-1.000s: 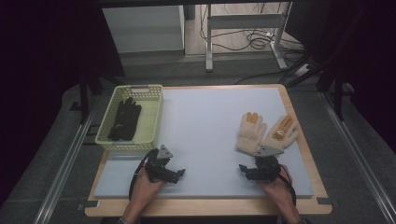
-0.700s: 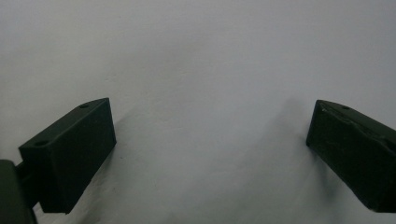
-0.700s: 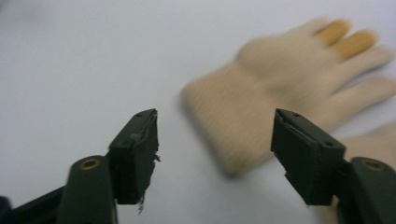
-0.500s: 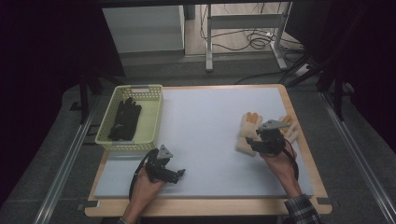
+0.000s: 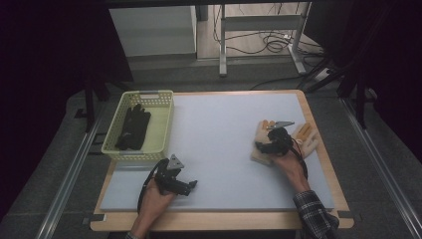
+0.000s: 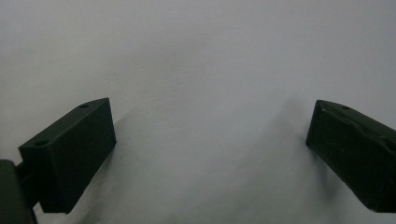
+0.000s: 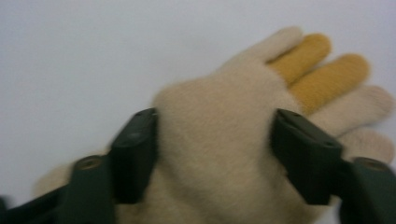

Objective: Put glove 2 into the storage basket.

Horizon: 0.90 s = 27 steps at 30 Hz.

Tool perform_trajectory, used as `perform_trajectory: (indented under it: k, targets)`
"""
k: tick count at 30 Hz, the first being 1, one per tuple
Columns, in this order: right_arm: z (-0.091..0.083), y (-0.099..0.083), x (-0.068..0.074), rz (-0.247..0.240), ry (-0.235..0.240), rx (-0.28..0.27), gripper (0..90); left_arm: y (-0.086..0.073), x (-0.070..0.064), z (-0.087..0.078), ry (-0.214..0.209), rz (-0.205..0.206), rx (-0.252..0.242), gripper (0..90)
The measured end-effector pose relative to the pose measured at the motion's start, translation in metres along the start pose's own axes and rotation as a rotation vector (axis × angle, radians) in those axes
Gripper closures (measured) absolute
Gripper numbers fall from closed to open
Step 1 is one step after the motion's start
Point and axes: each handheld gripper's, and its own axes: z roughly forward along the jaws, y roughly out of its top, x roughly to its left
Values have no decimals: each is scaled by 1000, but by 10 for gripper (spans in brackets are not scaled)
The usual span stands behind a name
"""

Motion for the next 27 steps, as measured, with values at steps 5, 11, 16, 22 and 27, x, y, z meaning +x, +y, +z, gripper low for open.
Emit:
perform_trajectory:
  k: [5, 11, 16, 22, 27]
  targets:
    - [-3, -2, 3, 25, 6, 5, 524, 0, 0, 0, 0, 0, 0, 16]
    - [-14, 5, 8, 25, 33, -9, 541, 0, 0, 0, -1, -1, 0, 16]
    - [-32, 19, 28, 8, 91, -56, 537, 0, 0, 0, -1, -1, 1, 16]
    - [-39, 37, 66, -23, 201, -80, 526, 0, 0, 0, 0, 0, 1, 16]
    - [-24, 44, 100, -68, 247, -60, 510, 0, 0, 0, 0, 2, 0, 16]
